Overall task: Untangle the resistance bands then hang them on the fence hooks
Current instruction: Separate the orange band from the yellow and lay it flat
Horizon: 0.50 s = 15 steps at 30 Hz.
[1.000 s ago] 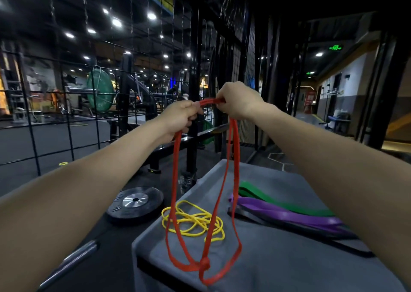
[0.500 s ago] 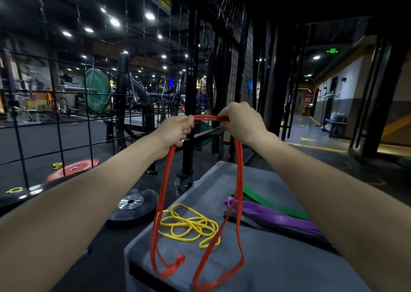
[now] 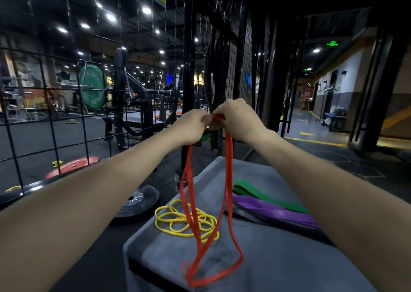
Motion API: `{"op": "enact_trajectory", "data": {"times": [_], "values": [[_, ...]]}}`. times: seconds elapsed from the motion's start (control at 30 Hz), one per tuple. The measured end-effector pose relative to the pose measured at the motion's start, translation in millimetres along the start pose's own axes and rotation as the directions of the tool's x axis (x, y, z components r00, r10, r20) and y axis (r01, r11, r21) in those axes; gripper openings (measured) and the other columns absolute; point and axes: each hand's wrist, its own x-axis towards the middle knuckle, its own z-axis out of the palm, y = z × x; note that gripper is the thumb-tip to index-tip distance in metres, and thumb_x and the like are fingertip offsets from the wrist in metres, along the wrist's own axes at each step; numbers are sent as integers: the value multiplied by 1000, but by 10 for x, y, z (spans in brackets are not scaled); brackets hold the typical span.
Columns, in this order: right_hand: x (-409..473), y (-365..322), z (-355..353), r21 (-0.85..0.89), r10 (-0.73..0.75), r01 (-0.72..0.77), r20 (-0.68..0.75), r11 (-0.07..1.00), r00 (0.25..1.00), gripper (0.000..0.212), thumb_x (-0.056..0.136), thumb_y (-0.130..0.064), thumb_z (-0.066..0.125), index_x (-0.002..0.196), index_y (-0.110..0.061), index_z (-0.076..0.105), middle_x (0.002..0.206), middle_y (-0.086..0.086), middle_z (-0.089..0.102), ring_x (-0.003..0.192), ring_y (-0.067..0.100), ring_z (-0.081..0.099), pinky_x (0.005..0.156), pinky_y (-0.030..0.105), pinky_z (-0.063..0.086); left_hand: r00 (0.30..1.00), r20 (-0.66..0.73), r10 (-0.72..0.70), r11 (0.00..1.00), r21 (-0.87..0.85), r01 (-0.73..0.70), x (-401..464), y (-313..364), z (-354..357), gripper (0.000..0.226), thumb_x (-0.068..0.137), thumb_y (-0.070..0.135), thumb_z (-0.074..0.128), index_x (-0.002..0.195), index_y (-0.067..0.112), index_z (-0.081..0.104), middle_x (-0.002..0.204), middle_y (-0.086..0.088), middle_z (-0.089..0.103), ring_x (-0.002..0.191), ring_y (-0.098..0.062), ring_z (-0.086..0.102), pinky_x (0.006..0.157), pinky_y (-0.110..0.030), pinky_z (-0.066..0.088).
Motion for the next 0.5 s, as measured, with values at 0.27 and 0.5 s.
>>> {"op": "enact_trajectory", "data": {"times": [0.27, 0.5], "values": [[-203, 154, -84, 176, 154, -167, 87, 970, 984, 15, 89, -16, 59, 98, -9, 68, 70, -2, 60, 64, 17, 65, 65, 33, 58, 986, -163, -19, 979, -205, -15, 88, 14, -29, 29, 101, 25, 31, 79, 19, 50, 70, 3, 42, 66, -12, 44, 71, -30, 47], [-458, 223, 231, 275, 236, -274, 162, 922, 958, 13, 83, -15, 63, 93, -16, 71, 85, 5, 70, 79, 22, 67, 76, 41, 57, 974, -183, -136, 844, -536, 17, 121, -113, 141, 31, 102, 20, 31, 75, 17, 48, 65, 2, 37, 59, -10, 36, 58, -23, 38]]}}
